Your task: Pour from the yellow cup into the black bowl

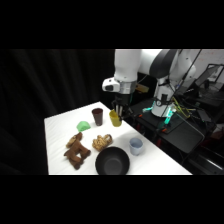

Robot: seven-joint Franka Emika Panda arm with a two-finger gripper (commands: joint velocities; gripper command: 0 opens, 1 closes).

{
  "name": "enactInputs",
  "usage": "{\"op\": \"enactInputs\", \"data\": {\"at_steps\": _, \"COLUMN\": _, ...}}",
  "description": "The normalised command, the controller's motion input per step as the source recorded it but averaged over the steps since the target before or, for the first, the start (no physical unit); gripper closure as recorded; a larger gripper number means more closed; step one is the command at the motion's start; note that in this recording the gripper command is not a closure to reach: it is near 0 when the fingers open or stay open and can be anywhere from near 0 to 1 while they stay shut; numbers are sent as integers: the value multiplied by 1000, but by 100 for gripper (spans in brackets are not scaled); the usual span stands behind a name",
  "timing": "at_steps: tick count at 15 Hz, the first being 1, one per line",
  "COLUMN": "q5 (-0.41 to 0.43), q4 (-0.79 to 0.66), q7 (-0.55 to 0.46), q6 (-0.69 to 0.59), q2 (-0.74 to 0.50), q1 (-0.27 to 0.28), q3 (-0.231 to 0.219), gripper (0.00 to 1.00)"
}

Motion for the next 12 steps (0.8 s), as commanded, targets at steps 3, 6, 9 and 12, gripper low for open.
{"op": "enactInputs", "data": {"at_steps": 3, "q5": 196, "q4": 308, "q7": -68, "q6": -39, "q2": 165, "q1": 174, "q3": 219, "gripper": 18}}
{"op": "enactInputs", "data": {"at_steps": 6, "q5": 180, "q4": 356, "q7": -194, "q6": 54, "q2": 361, "q1": 126, "q3": 146, "gripper": 18}}
{"op": "enactInputs", "data": {"at_steps": 9, "q5": 402, "q4": 466, "q7": -589, "q6": -51, "q2": 461, "q1": 20, "q3": 57, "gripper": 18}}
{"op": "enactInputs", "data": {"at_steps": 12, "q5": 574, "q4": 656, "q7": -872, "q6": -438, "q2": 500, "q1": -122, "q3": 52, "gripper": 18}}
